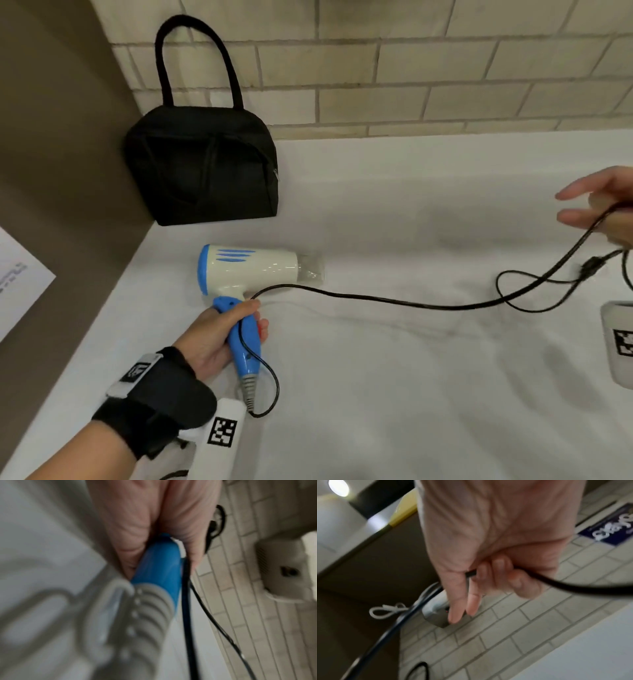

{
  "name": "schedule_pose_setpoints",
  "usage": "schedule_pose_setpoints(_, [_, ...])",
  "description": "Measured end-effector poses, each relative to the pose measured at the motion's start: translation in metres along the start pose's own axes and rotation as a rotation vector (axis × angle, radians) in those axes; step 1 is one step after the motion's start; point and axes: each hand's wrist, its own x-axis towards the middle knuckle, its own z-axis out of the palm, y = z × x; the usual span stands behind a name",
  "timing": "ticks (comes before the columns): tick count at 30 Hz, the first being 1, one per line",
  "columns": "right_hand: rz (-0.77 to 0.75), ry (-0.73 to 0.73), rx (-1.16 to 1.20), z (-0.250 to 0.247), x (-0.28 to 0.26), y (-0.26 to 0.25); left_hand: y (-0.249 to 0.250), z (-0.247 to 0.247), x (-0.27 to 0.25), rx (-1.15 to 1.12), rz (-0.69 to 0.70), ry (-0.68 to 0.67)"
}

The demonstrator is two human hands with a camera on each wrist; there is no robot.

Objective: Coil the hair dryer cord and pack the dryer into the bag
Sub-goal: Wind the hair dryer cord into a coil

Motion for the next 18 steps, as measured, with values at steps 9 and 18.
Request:
schedule_pose_setpoints(9, [-0.261, -0.317, 0.282, 0.055, -0.016, -0.093, 0.007, -0.007, -0.001, 0.536, 0.09, 0.139])
schedule_pose_setpoints(18, [-0.437, -0.269, -0.083, 0.123, -0.014, -0.139, 0.054, 0.022, -0.073, 1.09, 0.534, 0.244])
